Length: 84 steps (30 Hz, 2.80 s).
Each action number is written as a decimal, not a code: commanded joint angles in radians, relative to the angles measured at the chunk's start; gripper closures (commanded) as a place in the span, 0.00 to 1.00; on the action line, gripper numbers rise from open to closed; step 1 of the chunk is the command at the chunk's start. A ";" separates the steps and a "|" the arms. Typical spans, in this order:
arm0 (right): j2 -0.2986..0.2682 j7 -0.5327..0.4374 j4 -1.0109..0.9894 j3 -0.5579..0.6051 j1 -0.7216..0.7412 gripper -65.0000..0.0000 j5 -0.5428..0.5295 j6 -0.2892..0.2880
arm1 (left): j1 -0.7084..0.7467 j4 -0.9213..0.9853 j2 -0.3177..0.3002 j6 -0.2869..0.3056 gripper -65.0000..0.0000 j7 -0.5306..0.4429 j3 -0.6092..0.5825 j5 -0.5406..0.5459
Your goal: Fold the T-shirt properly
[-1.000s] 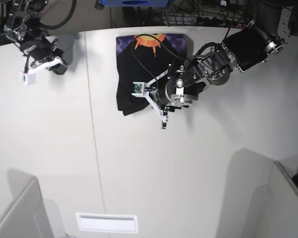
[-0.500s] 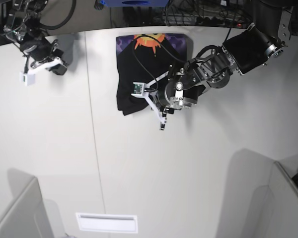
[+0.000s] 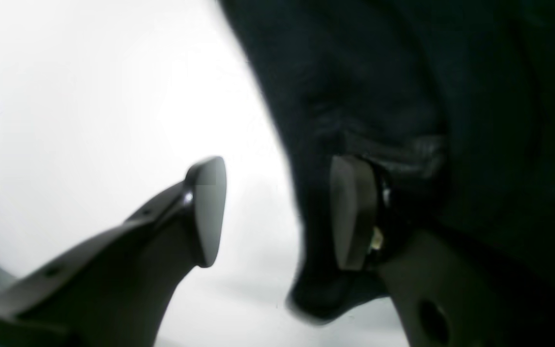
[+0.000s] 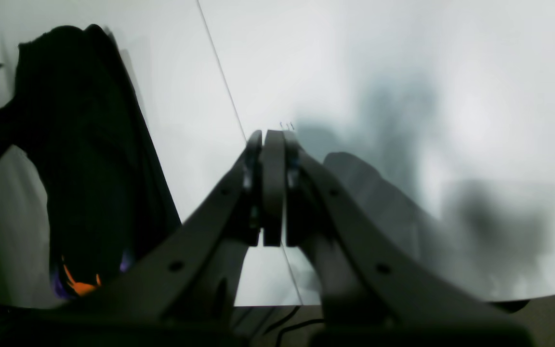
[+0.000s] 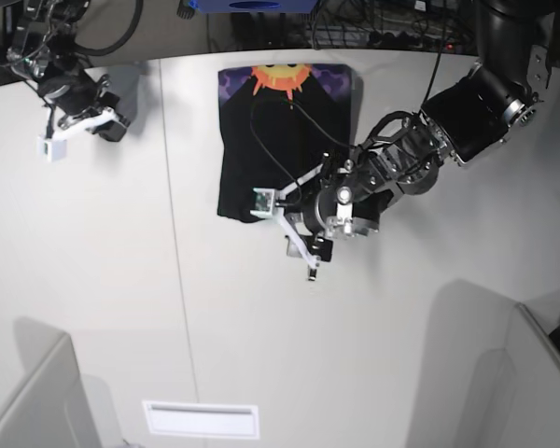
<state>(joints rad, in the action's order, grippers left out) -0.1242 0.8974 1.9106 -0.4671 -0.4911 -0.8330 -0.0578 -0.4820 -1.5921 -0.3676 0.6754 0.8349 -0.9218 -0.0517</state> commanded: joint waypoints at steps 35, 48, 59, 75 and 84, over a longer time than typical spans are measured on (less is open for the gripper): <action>0.034 -0.016 0.114 -0.421 -0.418 1.00 0.482 -0.555 | 1.433 -0.351 0.006 -0.012 1.00 -0.742 1.320 0.083; 0.045 -0.191 -0.428 0.107 -0.347 1.00 0.860 -0.613 | 1.529 0.019 0.083 -0.024 1.00 -0.776 1.114 0.068; -0.047 -0.588 -1.149 0.491 -0.087 1.00 0.855 -0.224 | 1.083 1.117 0.170 -0.351 1.00 -1.285 0.769 0.079; 0.143 -1.096 -1.801 0.420 0.184 1.00 0.857 -0.018 | 0.695 1.487 0.269 -0.388 1.00 -1.058 0.749 0.068; 0.136 -1.096 -1.763 0.419 0.184 1.00 0.854 -0.017 | 0.688 1.484 0.246 -0.388 1.00 -1.060 0.749 0.068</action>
<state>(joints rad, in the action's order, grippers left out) 0.0135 -0.2024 0.1505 -0.0521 -0.2909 0.0235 -0.0750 0.1997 -0.1074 -0.1253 0.2832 -0.2203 -0.1719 0.0193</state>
